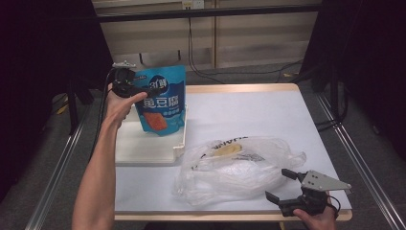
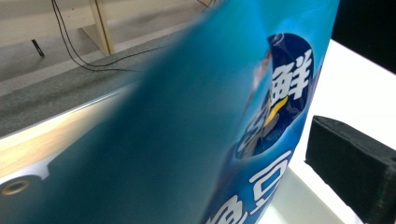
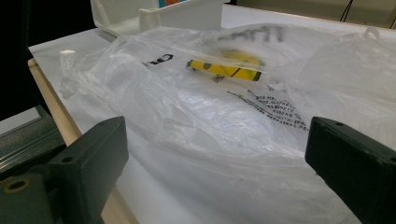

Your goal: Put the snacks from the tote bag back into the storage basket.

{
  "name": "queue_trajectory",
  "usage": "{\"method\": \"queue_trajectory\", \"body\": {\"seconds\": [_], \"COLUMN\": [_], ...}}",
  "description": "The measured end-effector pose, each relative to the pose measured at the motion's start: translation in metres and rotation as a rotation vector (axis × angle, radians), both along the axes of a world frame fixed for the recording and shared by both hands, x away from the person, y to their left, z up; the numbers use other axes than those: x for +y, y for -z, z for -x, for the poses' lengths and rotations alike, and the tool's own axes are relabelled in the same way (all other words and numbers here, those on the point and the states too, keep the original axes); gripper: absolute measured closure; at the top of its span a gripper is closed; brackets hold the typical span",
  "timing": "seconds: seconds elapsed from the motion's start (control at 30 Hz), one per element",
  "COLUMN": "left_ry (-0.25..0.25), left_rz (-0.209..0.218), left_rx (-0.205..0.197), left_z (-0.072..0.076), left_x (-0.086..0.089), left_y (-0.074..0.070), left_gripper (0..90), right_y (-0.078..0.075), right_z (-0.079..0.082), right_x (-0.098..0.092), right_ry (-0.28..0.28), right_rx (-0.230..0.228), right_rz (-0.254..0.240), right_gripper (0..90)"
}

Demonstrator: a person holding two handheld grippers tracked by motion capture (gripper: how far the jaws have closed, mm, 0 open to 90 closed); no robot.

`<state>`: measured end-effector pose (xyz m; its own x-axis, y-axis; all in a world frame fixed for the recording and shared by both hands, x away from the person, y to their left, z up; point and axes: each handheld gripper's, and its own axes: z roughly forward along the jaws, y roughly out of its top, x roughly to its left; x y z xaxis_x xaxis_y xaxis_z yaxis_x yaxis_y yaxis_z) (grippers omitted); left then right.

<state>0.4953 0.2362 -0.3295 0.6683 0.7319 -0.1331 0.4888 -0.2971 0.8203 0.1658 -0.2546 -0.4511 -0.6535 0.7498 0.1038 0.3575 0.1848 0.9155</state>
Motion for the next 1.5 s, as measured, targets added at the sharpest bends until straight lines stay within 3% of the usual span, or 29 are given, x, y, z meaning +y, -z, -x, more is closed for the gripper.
{"method": "queue_trajectory", "body": {"seconds": [0.07, 0.23, 0.4, 0.43, 0.53, 0.63, 0.77, 0.93, 1.0, 1.03, 1.07, 1.1, 1.13, 1.2, 1.27, 1.3, 1.47, 1.5], "left_ry": [-0.004, -0.014, -0.030, -0.035, -0.031, -0.063, -0.063, -0.069, -0.067, -0.066, -0.066, -0.078, -0.078, -0.088, -0.079, -0.082, -0.069, -0.073], "left_rz": [0.007, -0.013, -0.010, -0.030, 0.000, -0.031, -0.063, -0.039, -0.021, 0.007, 0.007, 0.032, 0.032, -0.019, -0.011, -0.009, -0.012, -0.025], "left_rx": [0.011, -0.023, -0.017, -0.051, -0.047, -0.044, -0.024, -0.048, -0.040, -0.054, -0.054, -0.082, -0.082, -0.099, -0.099, -0.134, -0.131, -0.158], "left_z": [0.001, 0.005, 0.007, 0.010, 0.010, 0.011, 0.015, 0.022, 0.027, 0.034, 0.034, 0.043, 0.043, 0.050, 0.056, 0.066, 0.078, 0.085], "left_x": [0.003, 0.006, 0.009, 0.009, 0.013, 0.015, 0.018, 0.023, 0.026, 0.027, 0.027, 0.029, 0.029, 0.029, 0.030, 0.032, 0.036, 0.036], "left_y": [0.002, -0.002, -0.003, -0.002, 0.000, 0.003, 0.003, 0.004, 0.004, 0.003, 0.003, -0.001, -0.001, -0.003, -0.005, -0.006, -0.003, -0.002], "left_gripper": [4.8, 3.5, 3.6, 3.3, 2.6, 2.7, 3.0, 2.9, 2.9, 4.1, 4.9, 3.5, 3.9, 4.8, 5.3, 5.4, 10.5, 10.5], "right_y": [0.001, 0.002, 0.003, 0.002, 0.002, 0.001, 0.001, 0.000, -0.001, -0.001, -0.001, -0.002, -0.002, -0.002, -0.003, -0.003, -0.002, -0.002], "right_z": [-0.001, -0.005, -0.007, -0.006, -0.005, -0.004, -0.004, -0.003, -0.001, -0.001, -0.001, -0.001, 0.000, 0.000, 0.000, 0.000, -0.001, -0.002], "right_x": [0.000, 0.000, -0.001, -0.001, -0.001, -0.002, -0.003, -0.002, -0.002, -0.002, -0.001, -0.002, -0.002, -0.002, 0.000, 0.001, 0.003, 0.004], "right_ry": [0.001, 0.001, 0.001, 0.002, 0.008, 0.004, 0.011, 0.007, 0.005, 0.006, 0.010, 0.011, 0.012, 0.013, 0.014, 0.013, 0.008, 0.008], "right_rx": [0.001, 0.010, 0.008, 0.008, -0.003, -0.002, -0.005, -0.007, -0.010, -0.013, -0.012, -0.015, -0.016, -0.018, -0.018, -0.016, -0.018, -0.015], "right_rz": [-0.003, -0.006, -0.006, -0.008, -0.010, -0.010, -0.012, -0.004, -0.005, -0.004, -0.004, -0.003, -0.003, 0.000, 0.001, 0.003, 0.007, 0.014], "right_gripper": [5.9, 5.9, 5.9, 5.9, 5.9, 5.9, 5.9, 6.2, 6.2, 6.2, 6.2, 6.2, 6.2, 6.2, 6.2, 6.2, 6.3, 6.4]}}
